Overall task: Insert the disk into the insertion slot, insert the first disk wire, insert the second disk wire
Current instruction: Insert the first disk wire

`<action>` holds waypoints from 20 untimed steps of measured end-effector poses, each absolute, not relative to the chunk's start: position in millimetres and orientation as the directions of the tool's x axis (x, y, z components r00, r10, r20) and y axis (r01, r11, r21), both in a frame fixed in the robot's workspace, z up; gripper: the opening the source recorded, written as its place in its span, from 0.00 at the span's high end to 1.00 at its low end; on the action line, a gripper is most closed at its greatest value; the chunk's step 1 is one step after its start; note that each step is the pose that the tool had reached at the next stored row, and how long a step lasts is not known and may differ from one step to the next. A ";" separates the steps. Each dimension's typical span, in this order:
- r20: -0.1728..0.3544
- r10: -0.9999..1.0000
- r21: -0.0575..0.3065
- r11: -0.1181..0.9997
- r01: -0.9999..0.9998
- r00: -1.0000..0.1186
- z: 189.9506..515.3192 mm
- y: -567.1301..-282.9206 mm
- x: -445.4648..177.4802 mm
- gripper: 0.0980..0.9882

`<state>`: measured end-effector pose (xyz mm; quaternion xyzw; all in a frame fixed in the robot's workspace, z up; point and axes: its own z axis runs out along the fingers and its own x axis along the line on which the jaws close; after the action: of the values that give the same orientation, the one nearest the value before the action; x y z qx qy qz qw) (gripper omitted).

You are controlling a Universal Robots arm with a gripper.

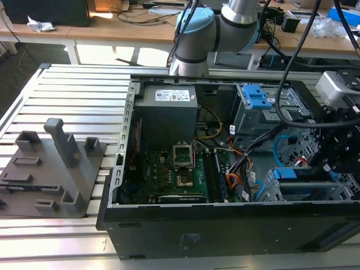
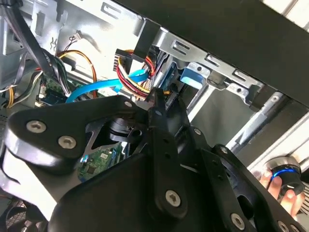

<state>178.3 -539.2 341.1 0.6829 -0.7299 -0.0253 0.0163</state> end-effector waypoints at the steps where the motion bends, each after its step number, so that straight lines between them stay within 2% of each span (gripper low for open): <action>1: -0.011 -0.998 0.059 0.066 -0.996 -0.067 346.9 -539.2 178.3 0.81; 3: -0.011 -0.998 0.059 0.066 -0.996 -0.067 361.4 -539.2 178.3 0.83; 5: -0.011 -0.998 0.059 0.066 -0.996 -0.067 374.9 -539.2 178.3 0.98; 6: -0.011 -0.998 0.059 0.066 -0.996 -0.067 379.6 -539.2 178.3 0.99; 9: -0.011 -0.998 0.059 0.066 -0.996 -0.067 394.6 -539.2 178.3 0.99; 20: -0.011 -0.998 0.059 0.066 -0.996 -0.067 396.1 -539.2 178.3 0.99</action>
<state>178.3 -539.2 396.1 0.6829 -0.7298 -0.0253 0.0163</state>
